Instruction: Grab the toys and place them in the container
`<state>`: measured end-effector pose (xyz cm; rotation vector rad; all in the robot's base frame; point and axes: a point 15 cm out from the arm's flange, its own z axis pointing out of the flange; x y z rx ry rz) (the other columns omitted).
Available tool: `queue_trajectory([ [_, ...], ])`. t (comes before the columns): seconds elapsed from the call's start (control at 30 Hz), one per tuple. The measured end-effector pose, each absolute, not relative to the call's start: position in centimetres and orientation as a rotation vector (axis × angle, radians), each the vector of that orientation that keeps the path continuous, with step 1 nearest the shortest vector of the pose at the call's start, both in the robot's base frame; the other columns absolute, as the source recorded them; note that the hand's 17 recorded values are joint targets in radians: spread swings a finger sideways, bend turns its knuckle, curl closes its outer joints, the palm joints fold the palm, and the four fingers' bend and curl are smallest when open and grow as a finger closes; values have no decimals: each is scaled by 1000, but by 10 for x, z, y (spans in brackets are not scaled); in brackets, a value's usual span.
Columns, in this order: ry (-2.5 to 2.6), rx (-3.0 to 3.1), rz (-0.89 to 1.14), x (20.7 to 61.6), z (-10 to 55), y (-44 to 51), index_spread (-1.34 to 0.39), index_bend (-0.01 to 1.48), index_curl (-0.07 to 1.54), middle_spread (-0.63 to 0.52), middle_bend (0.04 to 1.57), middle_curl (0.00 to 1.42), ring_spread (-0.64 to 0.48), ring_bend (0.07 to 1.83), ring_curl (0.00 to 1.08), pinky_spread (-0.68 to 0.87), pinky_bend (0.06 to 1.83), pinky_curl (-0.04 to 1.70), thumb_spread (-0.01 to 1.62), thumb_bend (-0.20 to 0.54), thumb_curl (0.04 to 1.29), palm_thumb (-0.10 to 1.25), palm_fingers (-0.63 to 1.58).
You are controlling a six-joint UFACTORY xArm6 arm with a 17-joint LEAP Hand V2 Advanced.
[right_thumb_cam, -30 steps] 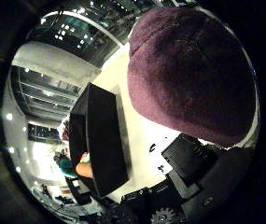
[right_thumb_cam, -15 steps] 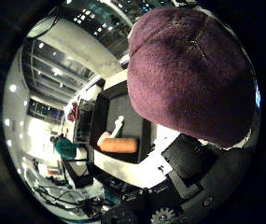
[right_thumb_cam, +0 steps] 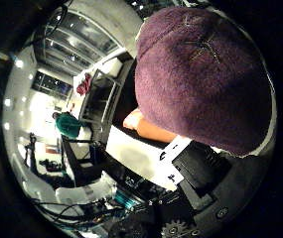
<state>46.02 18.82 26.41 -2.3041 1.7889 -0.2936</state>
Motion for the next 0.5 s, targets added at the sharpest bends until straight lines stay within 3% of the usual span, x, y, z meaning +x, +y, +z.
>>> queue_trajectory([
  [0.1, 1768, -2344, -283, 477, 245, 212, -403, 1024, 611, -256, 470, 447, -3, 229, 168, 410, 208, 116, 1002, -28, 380, 1026, 502],
  [0.13, 1763, -2350, -283, 482, 243, 217, -415, 721, 550, -207, 435, 442, 21, 321, 204, 422, 318, 161, 1011, -43, 375, 966, 337],
  [0.2, 1757, -2366, -280, 491, 237, 223, -433, 428, 439, -139, 357, 410, 60, 386, 221, 435, 423, 197, 1013, -46, 369, 920, 205],
  [0.27, 1755, -2376, -279, 497, 234, 226, -459, 224, 357, -58, 268, 374, 117, 420, 229, 449, 519, 227, 1009, -37, 365, 866, 158],
  [0.37, 1747, -2400, -274, 497, 232, 225, -474, 122, 296, 38, 181, 339, 172, 433, 236, 466, 609, 261, 970, -44, 355, 786, 79],
  [0.5, 1733, -2442, -266, 490, 235, 220, -477, 139, 268, 114, 184, 328, 216, 411, 232, 477, 667, 281, 972, -22, 361, 780, 11],
])
